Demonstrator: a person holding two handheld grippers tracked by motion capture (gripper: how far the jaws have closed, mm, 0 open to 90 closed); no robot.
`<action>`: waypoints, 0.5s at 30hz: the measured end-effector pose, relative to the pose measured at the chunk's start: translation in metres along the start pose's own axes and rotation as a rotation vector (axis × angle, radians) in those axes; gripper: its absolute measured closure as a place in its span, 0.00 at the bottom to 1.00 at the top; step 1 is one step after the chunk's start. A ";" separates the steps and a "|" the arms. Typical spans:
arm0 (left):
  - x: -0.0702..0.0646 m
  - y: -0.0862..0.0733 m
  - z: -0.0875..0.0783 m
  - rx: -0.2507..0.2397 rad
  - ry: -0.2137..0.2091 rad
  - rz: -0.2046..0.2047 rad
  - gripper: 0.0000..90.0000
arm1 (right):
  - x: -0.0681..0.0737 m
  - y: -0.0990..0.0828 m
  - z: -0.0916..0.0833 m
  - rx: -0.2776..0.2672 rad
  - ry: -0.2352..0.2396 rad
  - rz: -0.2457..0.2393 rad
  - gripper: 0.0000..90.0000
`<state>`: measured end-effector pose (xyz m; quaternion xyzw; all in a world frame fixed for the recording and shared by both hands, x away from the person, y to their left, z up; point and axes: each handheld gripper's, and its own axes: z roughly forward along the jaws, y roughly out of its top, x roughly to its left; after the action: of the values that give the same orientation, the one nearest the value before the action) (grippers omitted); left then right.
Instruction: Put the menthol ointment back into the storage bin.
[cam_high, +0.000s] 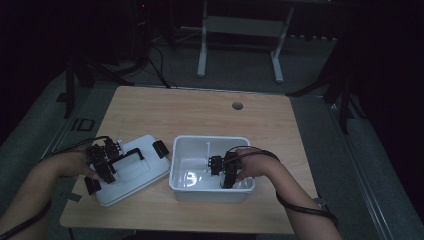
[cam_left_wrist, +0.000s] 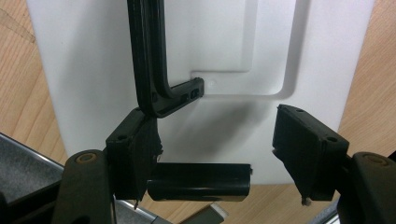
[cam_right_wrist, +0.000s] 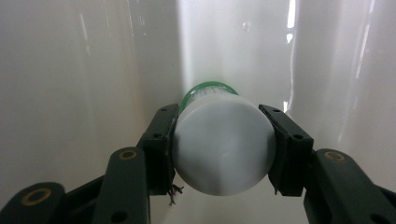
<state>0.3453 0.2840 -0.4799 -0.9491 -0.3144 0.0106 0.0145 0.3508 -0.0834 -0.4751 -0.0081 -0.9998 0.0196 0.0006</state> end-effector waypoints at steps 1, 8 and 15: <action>0.000 0.000 0.000 0.002 0.001 -0.001 0.35 | -0.001 0.000 0.002 0.001 0.001 -0.002 0.56; 0.001 -0.002 0.002 0.007 -0.001 -0.001 0.35 | 0.001 0.002 0.013 0.036 0.007 -0.004 0.56; 0.000 0.000 0.001 0.005 -0.001 0.001 0.35 | 0.000 0.004 0.016 0.032 0.024 -0.002 0.55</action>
<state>0.3450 0.2843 -0.4808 -0.9491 -0.3142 0.0120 0.0167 0.3513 -0.0800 -0.4909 -0.0076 -0.9993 0.0356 0.0126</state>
